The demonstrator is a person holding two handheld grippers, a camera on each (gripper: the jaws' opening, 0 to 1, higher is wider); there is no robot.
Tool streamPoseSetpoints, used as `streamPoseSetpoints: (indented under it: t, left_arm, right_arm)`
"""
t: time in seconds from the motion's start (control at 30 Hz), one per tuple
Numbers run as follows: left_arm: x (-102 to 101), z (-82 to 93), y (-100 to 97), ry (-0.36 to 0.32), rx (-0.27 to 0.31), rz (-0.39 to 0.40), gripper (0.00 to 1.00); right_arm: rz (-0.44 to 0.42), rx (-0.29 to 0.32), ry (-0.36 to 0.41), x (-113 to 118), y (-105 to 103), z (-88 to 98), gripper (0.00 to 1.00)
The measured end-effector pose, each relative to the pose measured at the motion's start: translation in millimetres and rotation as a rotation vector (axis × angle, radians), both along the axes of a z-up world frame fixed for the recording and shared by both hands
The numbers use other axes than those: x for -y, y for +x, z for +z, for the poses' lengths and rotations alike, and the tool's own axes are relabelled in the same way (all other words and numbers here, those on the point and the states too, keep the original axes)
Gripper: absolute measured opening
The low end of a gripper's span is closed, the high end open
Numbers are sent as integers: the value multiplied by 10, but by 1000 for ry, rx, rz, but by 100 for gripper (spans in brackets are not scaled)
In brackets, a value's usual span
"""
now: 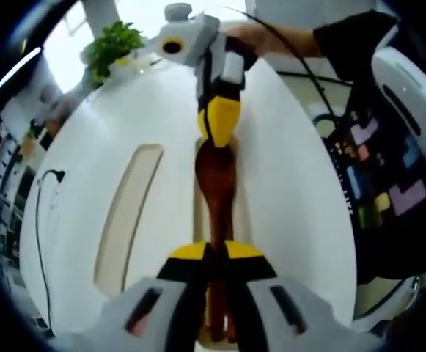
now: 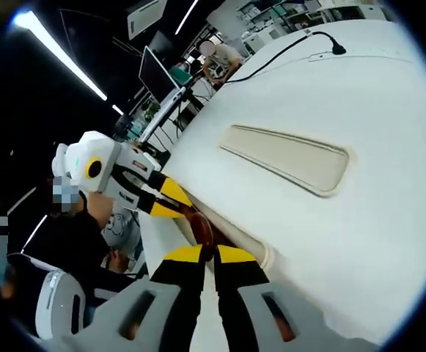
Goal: Arrange the utensils inside the cutlery case until each visible utensil rests in its matching compartment.
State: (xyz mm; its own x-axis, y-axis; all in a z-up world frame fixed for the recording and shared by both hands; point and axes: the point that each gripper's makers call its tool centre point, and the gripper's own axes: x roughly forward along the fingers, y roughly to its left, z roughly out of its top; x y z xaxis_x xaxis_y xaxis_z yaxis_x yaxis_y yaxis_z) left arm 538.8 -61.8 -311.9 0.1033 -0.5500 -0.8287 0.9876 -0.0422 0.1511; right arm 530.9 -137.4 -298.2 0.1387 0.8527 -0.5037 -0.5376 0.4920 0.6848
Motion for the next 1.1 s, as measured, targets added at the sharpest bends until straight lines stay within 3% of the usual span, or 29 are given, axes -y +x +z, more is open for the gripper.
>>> streamPoseSetpoints:
  t: [0.57,1.1]
  left_arm:
    - [-21,-96,16,15,-48,-11,7]
    - [8,-87,4,-19,-75,-15,9]
  right_arm:
    - [48,42,-31,17,33,-67,4]
    - [84,77,-76,64,-66,-60,7]
